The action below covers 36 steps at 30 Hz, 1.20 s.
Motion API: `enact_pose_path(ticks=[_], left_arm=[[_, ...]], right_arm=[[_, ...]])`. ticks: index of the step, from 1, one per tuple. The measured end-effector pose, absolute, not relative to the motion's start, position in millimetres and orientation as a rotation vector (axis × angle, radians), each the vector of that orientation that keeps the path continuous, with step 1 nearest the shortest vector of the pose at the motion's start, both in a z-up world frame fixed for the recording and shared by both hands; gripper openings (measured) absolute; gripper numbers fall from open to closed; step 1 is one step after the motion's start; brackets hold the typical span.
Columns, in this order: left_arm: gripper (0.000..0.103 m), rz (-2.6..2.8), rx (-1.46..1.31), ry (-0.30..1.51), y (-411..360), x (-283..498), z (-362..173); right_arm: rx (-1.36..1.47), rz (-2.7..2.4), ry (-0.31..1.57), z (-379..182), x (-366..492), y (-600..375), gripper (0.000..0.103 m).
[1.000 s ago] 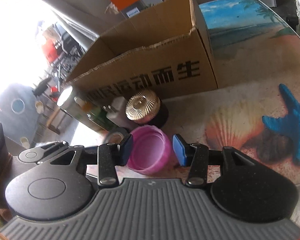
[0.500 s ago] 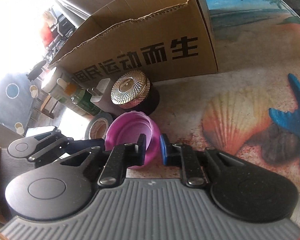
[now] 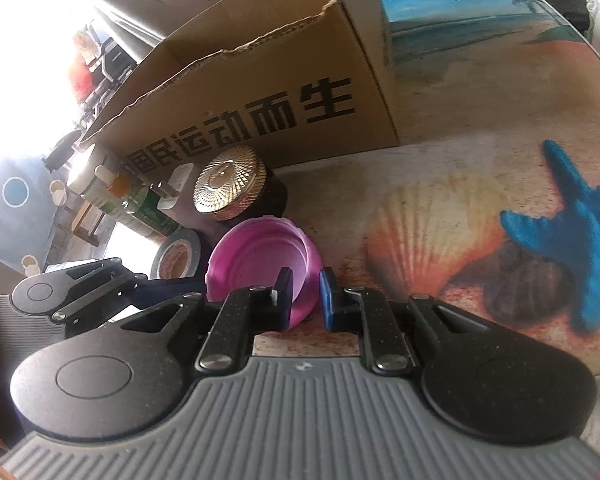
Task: Organize rigid objects
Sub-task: 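Close the right gripper on the rim of the pink bowl, then lift the pink bowl by its rim with the right gripper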
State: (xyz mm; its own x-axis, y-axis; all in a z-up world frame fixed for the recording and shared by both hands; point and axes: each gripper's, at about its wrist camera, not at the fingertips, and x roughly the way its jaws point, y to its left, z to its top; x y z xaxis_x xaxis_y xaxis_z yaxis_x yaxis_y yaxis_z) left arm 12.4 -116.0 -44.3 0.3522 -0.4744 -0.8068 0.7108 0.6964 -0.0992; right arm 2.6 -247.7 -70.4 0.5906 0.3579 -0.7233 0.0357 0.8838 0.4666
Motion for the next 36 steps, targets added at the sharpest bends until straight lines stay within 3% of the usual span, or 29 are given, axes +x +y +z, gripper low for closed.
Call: enact_pose_path(ticks=[20, 25, 36], left_arm=[[0.081, -0.745, 0.376, 0.897, -127, 24, -56], [0.071, -0.750, 0.388, 0.890, -132, 27, -57], [0.070, -0.743, 0.390, 0.887, -134, 23, -57]], right_arm=[[0.497, 0.166, 0.922, -69, -3, -261, 0.015], [0.494, 0.167, 0.914, -67, -2, -262, 0.015], [0.487, 0.171, 0.913, -67, -1, -261, 0.015]])
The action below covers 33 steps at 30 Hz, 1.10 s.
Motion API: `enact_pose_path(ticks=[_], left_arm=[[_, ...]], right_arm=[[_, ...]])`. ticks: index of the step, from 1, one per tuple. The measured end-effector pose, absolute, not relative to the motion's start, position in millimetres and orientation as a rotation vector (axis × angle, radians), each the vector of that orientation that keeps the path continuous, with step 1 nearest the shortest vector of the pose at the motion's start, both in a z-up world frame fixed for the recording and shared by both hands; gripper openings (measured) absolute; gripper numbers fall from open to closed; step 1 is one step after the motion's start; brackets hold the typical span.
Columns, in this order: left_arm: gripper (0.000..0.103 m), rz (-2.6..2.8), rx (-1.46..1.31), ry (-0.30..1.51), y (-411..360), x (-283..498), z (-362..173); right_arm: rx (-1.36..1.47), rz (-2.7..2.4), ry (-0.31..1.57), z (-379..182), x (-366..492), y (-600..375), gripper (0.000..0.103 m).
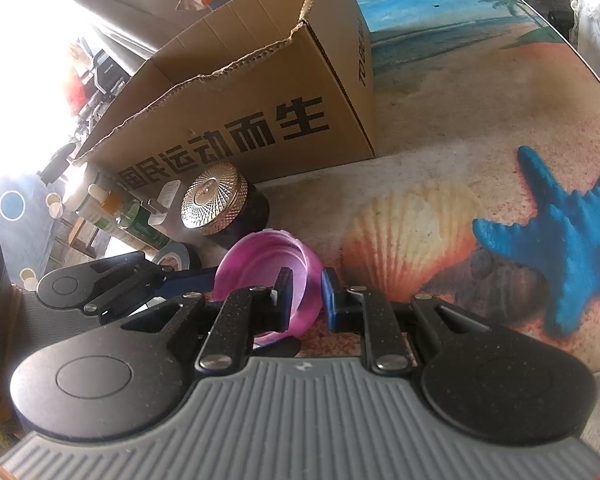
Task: Organize rigid objects
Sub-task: 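Lift the pink bowl by its rim with the right gripper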
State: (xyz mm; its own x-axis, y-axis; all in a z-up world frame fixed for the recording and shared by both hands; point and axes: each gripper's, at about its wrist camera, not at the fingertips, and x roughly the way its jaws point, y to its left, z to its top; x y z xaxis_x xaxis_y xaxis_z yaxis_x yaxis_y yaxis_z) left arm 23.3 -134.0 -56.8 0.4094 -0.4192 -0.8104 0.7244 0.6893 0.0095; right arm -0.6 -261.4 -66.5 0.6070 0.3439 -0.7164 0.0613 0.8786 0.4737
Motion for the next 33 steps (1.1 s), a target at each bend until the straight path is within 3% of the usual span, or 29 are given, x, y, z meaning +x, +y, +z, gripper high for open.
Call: enact_pose_path(ticks=[33], left_arm=[[0.075, -0.728, 0.409, 0.893, -146, 23, -61]], right_arm=[[0.488, 0.171, 0.920, -71, 2, -261, 0.015]])
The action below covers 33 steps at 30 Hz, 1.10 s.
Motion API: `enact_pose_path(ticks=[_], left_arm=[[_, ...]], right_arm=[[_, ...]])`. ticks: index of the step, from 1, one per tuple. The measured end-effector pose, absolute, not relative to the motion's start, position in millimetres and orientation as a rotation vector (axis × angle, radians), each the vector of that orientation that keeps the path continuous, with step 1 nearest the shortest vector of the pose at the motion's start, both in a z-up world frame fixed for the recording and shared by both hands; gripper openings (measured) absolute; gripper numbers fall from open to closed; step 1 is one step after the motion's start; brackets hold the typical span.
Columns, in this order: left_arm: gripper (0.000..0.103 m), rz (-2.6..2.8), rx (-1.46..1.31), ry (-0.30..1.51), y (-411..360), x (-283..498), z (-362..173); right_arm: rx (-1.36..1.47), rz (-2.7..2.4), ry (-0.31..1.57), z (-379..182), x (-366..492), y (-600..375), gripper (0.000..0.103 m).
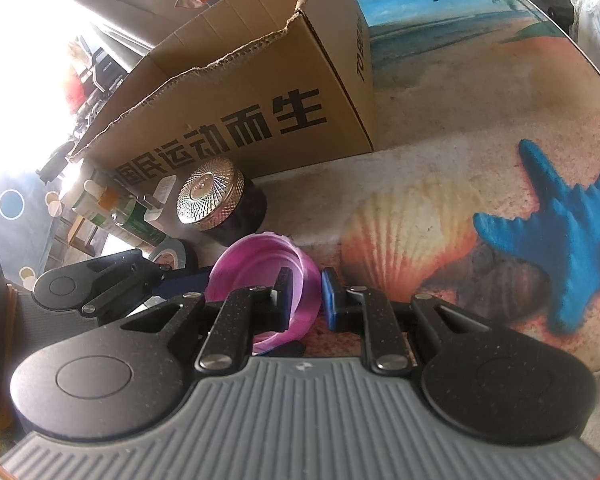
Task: Organize rigid objects
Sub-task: 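Lift the pink bowl by its rim with the right gripper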
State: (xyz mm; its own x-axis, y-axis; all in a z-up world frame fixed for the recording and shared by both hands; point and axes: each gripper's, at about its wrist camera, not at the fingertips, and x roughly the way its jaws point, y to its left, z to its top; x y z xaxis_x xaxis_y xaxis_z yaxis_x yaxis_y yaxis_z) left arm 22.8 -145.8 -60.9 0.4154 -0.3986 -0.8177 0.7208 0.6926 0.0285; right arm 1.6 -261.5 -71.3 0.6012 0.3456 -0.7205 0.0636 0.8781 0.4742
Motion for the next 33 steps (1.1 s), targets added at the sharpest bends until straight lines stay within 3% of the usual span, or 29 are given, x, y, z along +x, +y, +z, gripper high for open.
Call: enact_pose_path(ticks=[33], left_arm=[[0.074, -0.723, 0.409, 0.858, -142.2, 20.8, -58.1]], right_arm=[[0.467, 0.176, 0.912, -67.5, 2.2, -260.8, 0.016]])
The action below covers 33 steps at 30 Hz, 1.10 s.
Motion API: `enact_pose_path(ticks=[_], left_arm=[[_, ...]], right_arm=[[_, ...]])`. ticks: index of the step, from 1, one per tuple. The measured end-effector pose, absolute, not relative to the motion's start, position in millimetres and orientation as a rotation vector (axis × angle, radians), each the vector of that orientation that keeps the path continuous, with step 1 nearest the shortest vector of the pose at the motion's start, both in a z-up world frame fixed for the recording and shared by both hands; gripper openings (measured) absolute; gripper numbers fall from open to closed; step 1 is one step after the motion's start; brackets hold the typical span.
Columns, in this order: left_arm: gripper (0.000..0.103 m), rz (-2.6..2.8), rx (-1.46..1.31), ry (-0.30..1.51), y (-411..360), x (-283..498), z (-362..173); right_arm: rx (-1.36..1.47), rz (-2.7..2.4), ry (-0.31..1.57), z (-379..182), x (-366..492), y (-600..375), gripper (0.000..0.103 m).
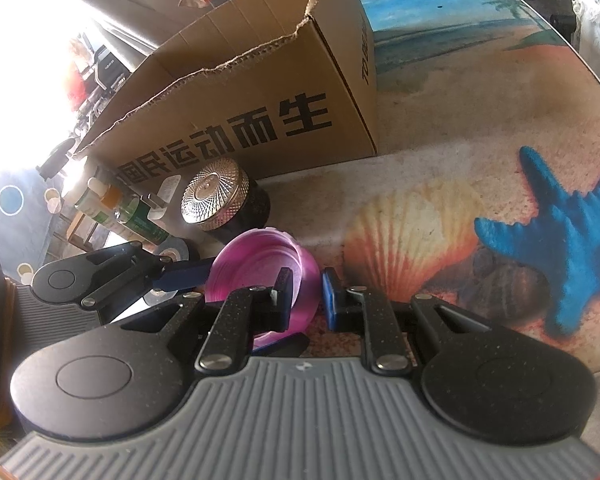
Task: Organize rigid objects
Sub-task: 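Lift the pink bowl by its rim with the right gripper, then carry the pink bowl with the right gripper over the box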
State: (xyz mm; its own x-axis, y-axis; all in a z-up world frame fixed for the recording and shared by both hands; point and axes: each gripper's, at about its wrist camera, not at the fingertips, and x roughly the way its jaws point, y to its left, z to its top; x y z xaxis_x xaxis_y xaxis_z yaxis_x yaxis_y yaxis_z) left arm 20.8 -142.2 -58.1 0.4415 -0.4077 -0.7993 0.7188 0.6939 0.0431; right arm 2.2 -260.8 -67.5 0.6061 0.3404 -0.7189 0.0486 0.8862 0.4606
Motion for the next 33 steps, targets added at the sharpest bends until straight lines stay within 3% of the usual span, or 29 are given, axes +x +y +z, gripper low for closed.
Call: enact_pose_path(ticks=[33], left_arm=[[0.074, -0.723, 0.393, 0.761, -127, -3, -28]], right_arm=[[0.441, 0.167, 0.836, -39, -22, -257, 0.016]])
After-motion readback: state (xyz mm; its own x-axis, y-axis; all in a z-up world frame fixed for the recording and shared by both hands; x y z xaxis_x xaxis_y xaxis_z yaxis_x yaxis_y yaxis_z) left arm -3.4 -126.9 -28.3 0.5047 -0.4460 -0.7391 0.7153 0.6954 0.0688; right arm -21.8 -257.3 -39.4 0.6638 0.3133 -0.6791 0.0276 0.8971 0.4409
